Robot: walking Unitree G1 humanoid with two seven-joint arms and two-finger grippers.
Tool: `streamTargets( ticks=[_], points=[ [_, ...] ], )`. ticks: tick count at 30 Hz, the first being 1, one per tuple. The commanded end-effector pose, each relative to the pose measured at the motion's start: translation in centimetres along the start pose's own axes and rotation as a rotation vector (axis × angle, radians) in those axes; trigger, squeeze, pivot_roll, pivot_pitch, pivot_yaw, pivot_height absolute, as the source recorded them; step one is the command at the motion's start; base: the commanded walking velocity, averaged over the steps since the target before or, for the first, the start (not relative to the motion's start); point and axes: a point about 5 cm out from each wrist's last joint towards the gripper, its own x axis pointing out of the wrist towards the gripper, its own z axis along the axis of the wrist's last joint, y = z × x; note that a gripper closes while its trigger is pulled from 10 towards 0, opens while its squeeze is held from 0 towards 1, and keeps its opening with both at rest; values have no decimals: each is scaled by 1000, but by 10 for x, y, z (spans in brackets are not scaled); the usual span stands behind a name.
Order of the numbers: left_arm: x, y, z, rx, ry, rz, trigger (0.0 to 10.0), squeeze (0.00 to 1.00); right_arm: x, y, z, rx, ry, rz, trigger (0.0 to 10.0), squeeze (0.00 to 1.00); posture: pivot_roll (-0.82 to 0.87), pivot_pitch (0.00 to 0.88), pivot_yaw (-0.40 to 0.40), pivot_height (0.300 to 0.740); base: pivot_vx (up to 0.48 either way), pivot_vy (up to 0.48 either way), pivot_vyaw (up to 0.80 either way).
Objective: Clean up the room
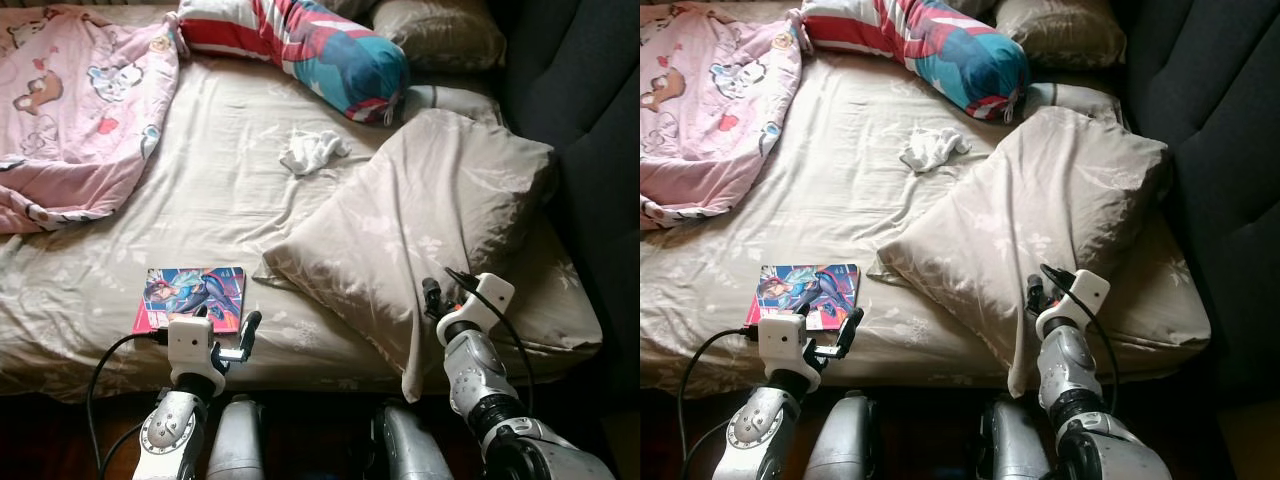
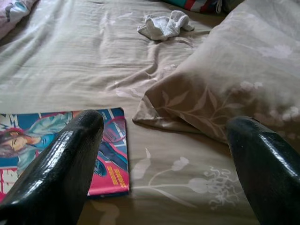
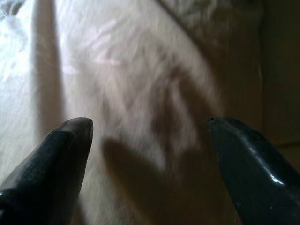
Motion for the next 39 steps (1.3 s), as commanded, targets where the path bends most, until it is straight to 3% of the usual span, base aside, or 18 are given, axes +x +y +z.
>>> streamTargets(
  ticks=[1, 15, 19, 34, 35, 36, 39],
  points=[
    [-7, 3, -5, 12, 30, 4, 10000, 0, 0, 0, -6, 33, 46, -14, 10000, 0, 131, 249, -18, 635, 0, 0, 0],
    [-13, 6, -3, 19, 43, 2, 10000, 0, -6, 9, -34, 23, 217, 76, 10000, 0, 152, 286, -4, 635, 0, 0, 0],
    [-19, 7, -1, 29, 49, 1, 10000, 0, -16, 7, -60, -35, 360, 102, 10000, 0, 165, 305, 4, 635, 0, 0, 0],
    [-34, 11, 0, 50, 78, -7, 10000, 0, -20, 5, -68, -61, 397, 111, 10000, 0, 197, 367, 26, 635, 0, 0, 0],
    [-35, 12, 0, 52, 82, -7, 10000, 0, -19, 5, -67, -61, 392, 118, 7647, 0, 203, 378, 31, 635, 0, 0, 0],
    [-36, 12, 0, 54, 84, -7, 10000, 0, -19, 6, -67, -59, 389, 121, 0, 0, 205, 383, 33, 635, 0, 0, 0],
    [-37, 13, 1, 57, 87, -10, 10000, 0, -19, 6, -66, -63, 384, 121, 0, 0, 206, 385, 37, 635, 0, 0, 0]
  ],
)
